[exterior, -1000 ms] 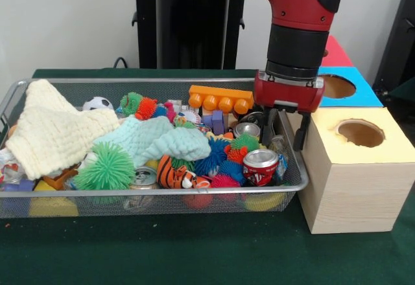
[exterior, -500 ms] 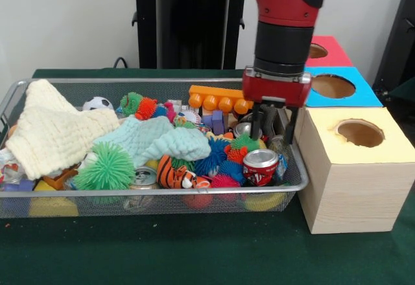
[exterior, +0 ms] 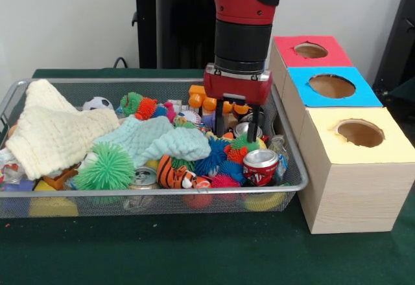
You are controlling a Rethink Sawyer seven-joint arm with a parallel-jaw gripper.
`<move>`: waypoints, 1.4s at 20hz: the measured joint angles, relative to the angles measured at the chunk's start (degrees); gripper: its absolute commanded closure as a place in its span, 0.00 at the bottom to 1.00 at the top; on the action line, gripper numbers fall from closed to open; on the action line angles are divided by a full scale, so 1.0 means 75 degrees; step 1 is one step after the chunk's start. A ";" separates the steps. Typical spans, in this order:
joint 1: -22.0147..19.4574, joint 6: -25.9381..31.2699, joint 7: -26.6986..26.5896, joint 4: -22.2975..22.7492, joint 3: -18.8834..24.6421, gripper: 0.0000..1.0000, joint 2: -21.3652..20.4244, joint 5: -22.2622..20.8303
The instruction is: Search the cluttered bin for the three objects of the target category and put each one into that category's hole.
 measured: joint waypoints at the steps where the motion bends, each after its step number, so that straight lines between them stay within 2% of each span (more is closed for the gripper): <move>1: 0.0037 0.0002 0.0000 0.0000 -0.0001 0.00 0.0001 0.0000; 11: 0.0582 0.0002 0.0000 -0.0001 -0.0004 0.00 0.0035 -0.0002; 28: 0.0570 0.0002 0.0000 -0.0006 -0.0007 0.00 0.0054 -0.0002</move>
